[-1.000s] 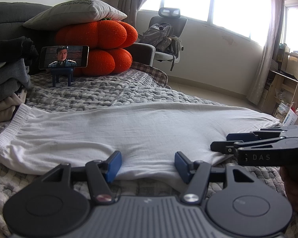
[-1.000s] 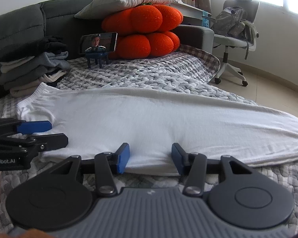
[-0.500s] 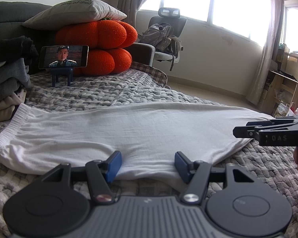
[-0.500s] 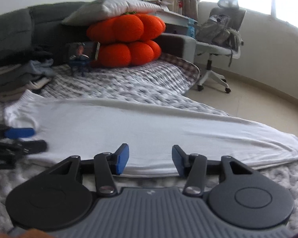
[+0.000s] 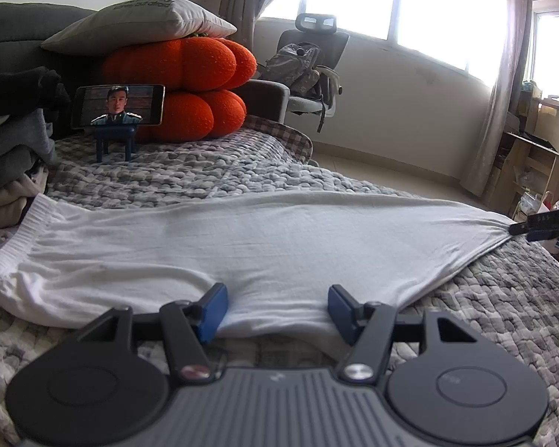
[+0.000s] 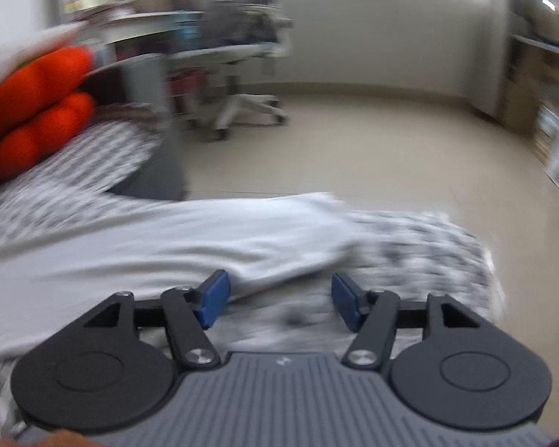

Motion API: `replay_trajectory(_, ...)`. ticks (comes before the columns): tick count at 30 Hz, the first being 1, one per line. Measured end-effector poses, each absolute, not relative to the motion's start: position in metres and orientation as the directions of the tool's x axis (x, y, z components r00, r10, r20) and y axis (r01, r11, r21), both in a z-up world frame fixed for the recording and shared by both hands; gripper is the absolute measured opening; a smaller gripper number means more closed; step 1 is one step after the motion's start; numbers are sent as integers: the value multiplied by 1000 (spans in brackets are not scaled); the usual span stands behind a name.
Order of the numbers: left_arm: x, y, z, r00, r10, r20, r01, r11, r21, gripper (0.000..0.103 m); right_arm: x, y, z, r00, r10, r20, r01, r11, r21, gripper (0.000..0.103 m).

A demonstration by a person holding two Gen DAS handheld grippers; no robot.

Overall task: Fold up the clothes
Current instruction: 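Move the right gripper to the garment edge and close on it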

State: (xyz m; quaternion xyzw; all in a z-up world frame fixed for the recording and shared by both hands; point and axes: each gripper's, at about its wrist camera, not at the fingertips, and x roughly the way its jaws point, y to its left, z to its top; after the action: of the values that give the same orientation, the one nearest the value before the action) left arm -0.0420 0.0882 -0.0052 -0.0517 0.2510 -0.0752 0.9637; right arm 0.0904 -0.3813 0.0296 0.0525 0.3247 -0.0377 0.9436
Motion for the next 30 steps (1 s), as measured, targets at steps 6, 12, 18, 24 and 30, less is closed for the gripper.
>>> replay_trajectory(6,-42,87,-5,862,-168,-478,119,984,-130,62,92,-371,46,823,-32,-567,107,989,99,63)
replay_trajectory(12,-42,88,-5,862,-168,-478,121,984,-129,62,111,-325,52,799,235,-553,-118,964,240,63)
replay_trajectory(18,-43,87,-5,862,-171,-477,122,984,-131,62,164,-349,29,763,203,-613,-42,963,266,63)
replay_trajectory(24,-42,89,-5,862,-180,-474,126,982,-143,63,186,-369,29,707,-234,-668,261,963,-61,65)
replay_trajectory(30,-43,89,-5,862,-183,-473,127,981,-147,63,130,-395,40,775,-161,-612,334,925,180,67)
